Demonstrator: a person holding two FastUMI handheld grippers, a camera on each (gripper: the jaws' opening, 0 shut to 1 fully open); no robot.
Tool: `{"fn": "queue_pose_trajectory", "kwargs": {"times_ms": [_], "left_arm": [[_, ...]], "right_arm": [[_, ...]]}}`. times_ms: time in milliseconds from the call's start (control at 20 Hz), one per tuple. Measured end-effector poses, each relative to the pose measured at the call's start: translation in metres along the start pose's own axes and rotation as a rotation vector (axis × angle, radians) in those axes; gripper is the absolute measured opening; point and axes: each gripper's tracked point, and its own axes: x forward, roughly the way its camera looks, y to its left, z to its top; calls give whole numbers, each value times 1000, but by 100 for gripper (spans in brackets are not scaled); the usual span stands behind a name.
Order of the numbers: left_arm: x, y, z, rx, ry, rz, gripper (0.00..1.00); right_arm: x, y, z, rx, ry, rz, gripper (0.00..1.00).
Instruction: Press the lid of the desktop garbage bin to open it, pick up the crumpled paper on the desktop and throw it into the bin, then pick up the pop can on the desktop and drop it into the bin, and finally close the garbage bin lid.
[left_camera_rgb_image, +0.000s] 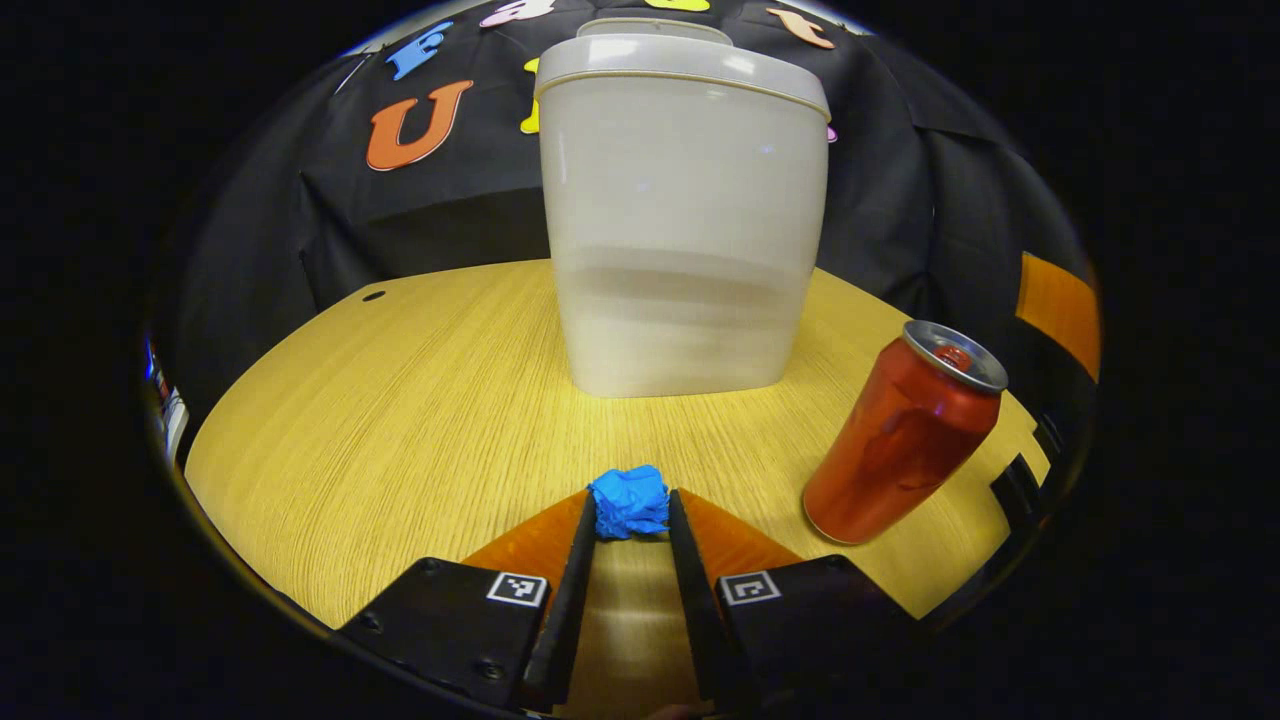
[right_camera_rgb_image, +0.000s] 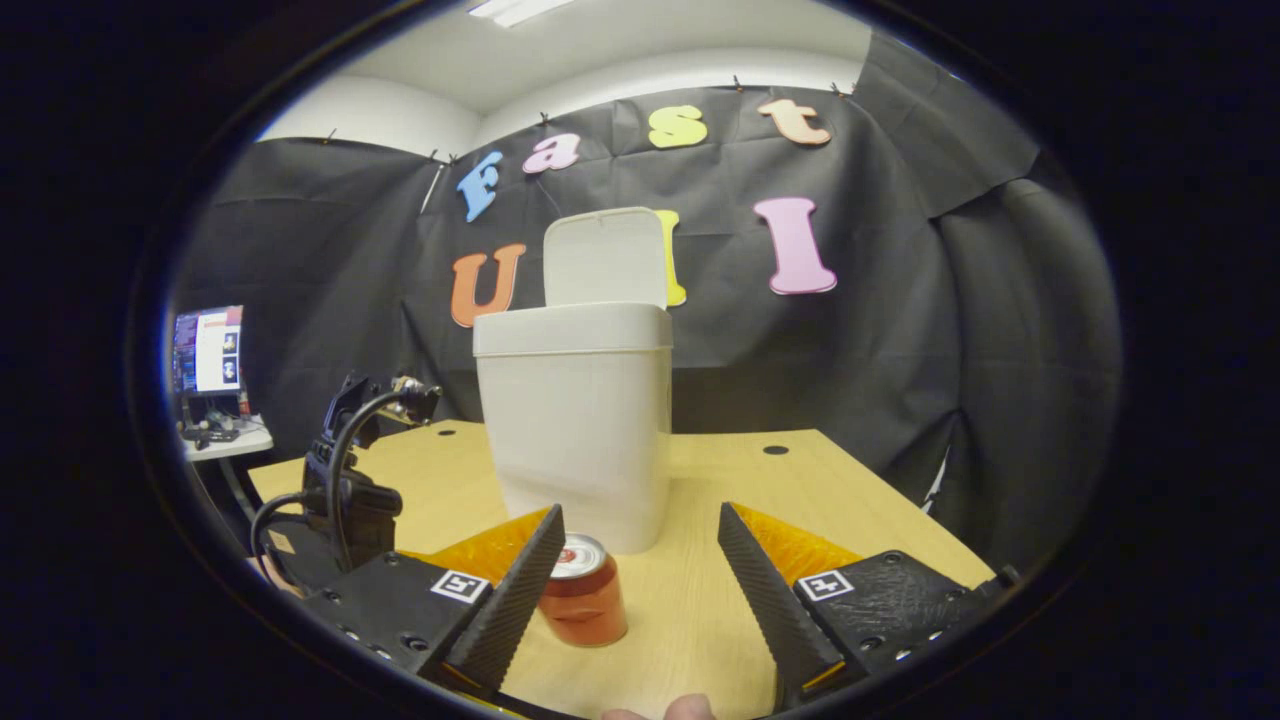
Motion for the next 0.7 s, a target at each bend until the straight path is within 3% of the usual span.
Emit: {"fn": "queue_pose_trajectory", "kwargs": {"times_ms": [350, 700], "left_arm": [[-6, 7, 9, -48, -26, -5, 40], [-33, 20, 59, -96, -171, 15, 40]], "right_arm": [[-1, 17, -13, -10, 28, 24, 96], [2, 30, -37, -29, 82, 34, 96]]}}
